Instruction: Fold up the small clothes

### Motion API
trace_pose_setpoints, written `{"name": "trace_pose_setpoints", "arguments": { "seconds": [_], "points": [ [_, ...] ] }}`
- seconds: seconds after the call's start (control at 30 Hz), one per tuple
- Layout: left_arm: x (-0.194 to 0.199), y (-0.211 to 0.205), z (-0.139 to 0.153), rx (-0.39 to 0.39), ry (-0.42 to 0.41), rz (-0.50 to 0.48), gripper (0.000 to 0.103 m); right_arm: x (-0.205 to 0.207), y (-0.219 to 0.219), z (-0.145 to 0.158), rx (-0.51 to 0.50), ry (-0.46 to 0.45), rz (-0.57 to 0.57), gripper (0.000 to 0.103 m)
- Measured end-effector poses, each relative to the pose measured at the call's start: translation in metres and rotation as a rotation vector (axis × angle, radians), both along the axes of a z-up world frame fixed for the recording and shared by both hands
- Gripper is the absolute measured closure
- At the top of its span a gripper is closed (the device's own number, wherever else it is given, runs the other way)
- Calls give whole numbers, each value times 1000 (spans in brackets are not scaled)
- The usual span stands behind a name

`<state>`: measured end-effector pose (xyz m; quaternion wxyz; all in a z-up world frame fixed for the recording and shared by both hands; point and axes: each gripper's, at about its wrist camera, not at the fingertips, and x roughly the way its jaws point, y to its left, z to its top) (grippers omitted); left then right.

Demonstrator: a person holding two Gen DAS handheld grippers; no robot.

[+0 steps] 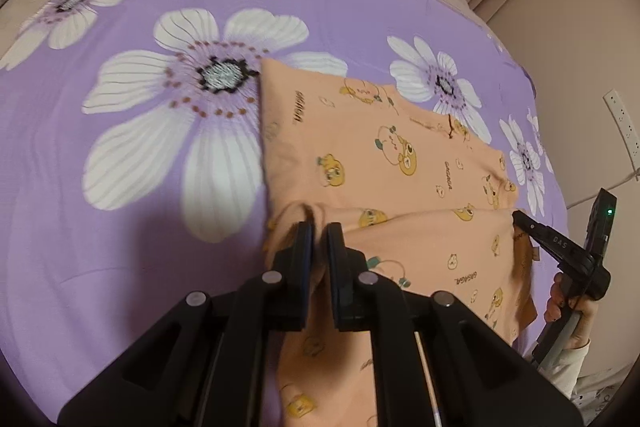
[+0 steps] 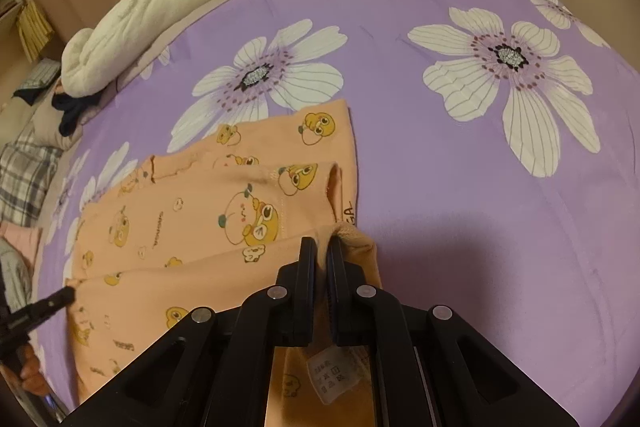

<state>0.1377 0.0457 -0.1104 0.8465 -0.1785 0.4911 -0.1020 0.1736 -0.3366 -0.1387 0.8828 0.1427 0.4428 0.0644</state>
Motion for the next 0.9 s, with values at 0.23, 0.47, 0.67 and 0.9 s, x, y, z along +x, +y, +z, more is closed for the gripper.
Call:
{"name": "trace_pose_setpoints", "arguments": {
  "seconds": [0.23, 0.47, 0.67, 0.9],
  "points": [
    [4, 16, -13, 36, 41, 69, 98, 6, 4, -5, -20, 9, 2, 96],
    [-11, 21, -2, 48, 31, 95, 97, 0, 2, 4, -34, -4, 3, 96],
    [-39, 23, 13, 5, 8, 90, 61, -24, -12, 23, -47, -31, -3, 66],
    [-72, 9, -2, -28, 57, 28, 51, -64, -33, 13, -2, -3, 11, 50]
  ]
}}
